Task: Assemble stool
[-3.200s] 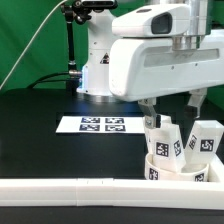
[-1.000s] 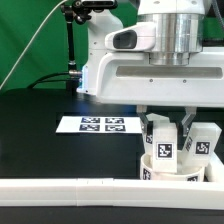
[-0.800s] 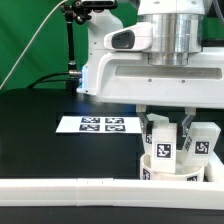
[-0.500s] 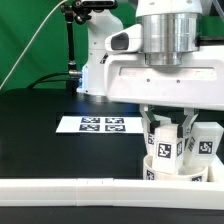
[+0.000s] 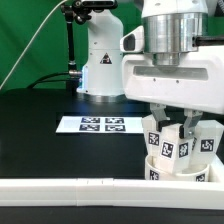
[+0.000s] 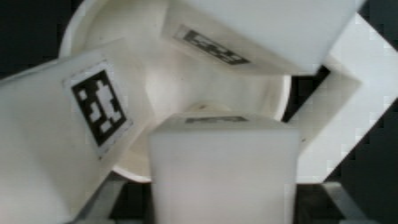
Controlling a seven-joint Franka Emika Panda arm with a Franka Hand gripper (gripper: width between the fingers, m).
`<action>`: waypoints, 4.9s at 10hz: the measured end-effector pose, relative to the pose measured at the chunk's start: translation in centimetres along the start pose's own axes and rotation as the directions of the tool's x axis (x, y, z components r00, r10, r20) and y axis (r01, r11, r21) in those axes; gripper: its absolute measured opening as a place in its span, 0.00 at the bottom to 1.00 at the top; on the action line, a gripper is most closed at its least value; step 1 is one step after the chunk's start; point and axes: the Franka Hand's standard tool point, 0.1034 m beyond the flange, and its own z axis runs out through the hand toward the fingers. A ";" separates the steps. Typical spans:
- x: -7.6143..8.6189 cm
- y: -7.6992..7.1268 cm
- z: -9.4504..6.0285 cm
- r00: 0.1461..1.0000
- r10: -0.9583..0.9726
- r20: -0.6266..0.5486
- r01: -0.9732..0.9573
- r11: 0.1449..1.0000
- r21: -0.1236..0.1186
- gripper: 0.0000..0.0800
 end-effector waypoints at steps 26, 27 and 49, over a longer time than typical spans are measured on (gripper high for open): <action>-0.7 0.0 0.2 0.068 0.965 0.255 -0.997 0.059 0.041 0.55; -0.7 0.0 0.2 0.103 0.962 0.253 -0.994 0.094 0.050 0.55; 0.1 -1.3 -1.6 0.780 -0.613 -0.123 0.623 0.778 0.078 0.81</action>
Offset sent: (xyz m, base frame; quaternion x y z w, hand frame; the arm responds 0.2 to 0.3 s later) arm 0.0000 0.0000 0.0000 0.0000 0.0000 0.1938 0.9810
